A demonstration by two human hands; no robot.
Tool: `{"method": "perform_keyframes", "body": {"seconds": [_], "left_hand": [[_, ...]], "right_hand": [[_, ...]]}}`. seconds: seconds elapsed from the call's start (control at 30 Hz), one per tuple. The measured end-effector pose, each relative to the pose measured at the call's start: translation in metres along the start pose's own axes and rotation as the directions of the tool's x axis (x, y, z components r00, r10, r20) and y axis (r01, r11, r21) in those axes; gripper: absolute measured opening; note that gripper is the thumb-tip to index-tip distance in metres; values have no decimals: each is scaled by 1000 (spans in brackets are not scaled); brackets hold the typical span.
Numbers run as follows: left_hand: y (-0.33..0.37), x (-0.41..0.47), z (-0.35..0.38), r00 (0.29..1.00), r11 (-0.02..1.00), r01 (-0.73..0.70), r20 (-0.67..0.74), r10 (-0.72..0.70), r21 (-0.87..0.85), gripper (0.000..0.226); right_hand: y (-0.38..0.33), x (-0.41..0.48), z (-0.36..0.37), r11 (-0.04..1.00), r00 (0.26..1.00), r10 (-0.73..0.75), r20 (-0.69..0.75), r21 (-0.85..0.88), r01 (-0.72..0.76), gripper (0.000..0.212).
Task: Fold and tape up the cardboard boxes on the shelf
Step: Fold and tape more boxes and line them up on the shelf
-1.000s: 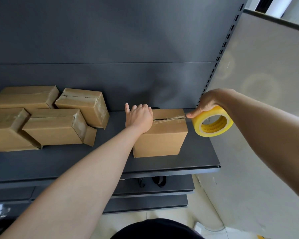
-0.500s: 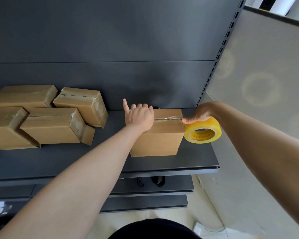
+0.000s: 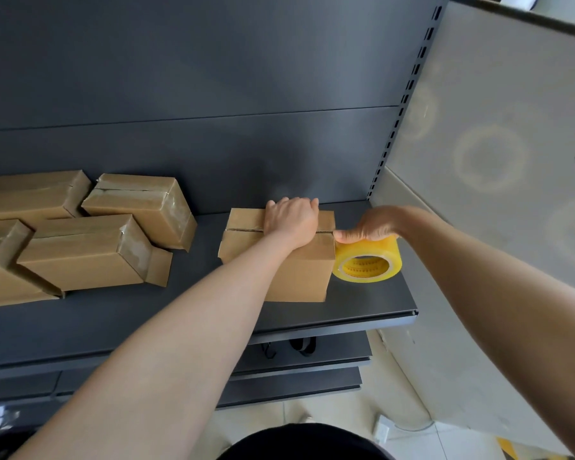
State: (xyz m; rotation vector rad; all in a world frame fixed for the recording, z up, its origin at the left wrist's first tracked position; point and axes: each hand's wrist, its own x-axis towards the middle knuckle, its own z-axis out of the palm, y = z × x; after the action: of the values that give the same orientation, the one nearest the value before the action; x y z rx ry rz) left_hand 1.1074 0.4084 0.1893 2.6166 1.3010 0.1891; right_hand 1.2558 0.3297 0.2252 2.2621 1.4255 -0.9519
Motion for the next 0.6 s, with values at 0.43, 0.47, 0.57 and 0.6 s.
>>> {"method": "perform_keyframes", "body": {"seconds": [0.43,0.47,0.57,0.6], "left_hand": [[-32,0,-15,967,994,-48,-246,72,100,53],[-34,-3,-16,954,993,19,-300,17,118,51],[-55,-9,-20,916,967,250,-336,-221,47,49],[-64,-10,-23,895,946,325,-324,-306,4,50]], "right_hand": [[-15,0,27,864,995,-87,57,501,47,66],[-18,0,27,869,995,-79,53,492,43,65],[-24,-3,28,870,996,-72,54,491,36,66],[-26,-4,29,868,996,-75,52,494,40,66]]}}
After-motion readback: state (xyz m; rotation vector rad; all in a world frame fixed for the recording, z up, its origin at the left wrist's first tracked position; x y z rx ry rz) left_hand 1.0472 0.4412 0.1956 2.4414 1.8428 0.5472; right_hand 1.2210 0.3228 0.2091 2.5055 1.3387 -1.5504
